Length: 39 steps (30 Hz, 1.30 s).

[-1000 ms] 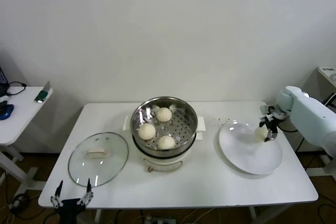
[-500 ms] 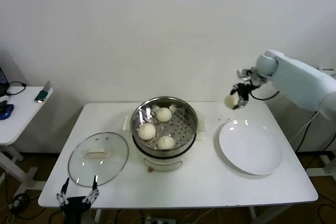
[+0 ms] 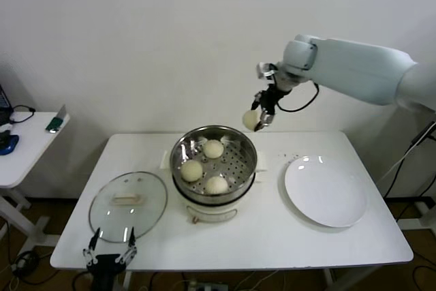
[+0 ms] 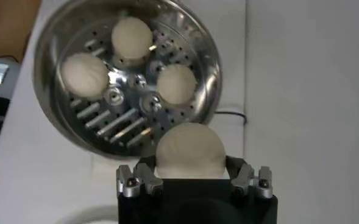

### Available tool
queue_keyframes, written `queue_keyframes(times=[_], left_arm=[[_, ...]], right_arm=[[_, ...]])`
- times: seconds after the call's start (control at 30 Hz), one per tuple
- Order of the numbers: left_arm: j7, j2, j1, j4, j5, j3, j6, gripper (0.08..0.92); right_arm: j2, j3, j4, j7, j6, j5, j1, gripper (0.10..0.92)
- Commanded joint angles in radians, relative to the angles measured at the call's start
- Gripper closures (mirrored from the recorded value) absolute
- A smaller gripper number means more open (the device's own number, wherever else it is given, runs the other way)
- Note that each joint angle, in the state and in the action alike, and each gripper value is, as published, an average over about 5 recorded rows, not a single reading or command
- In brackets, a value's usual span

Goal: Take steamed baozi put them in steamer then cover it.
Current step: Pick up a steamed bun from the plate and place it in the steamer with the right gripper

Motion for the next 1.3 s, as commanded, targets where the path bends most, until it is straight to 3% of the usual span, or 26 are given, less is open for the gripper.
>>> queue_keyframes(times=[0.03, 1.03, 1.3], left_arm=[[0.003, 0.007, 0.004, 0.000, -0.011, 0.010, -0.011, 0.177], [0.000, 0.016, -0.038, 0.039, -0.015, -0.011, -0.004, 0.177], [0.000, 0.013, -0.040, 0.040, -0.008, -0.009, -0.003, 0.177]], right_arm=[[0.109, -0.175, 0.127, 0.086, -0.060, 0.168, 0.054, 0.287], [0.189, -0.173, -0.010, 0.091, -0.062, 0.084, -0.125, 0.278], [0.185, -0.157, -0.013, 0.105, -0.068, 0.089, -0.129, 0.235]])
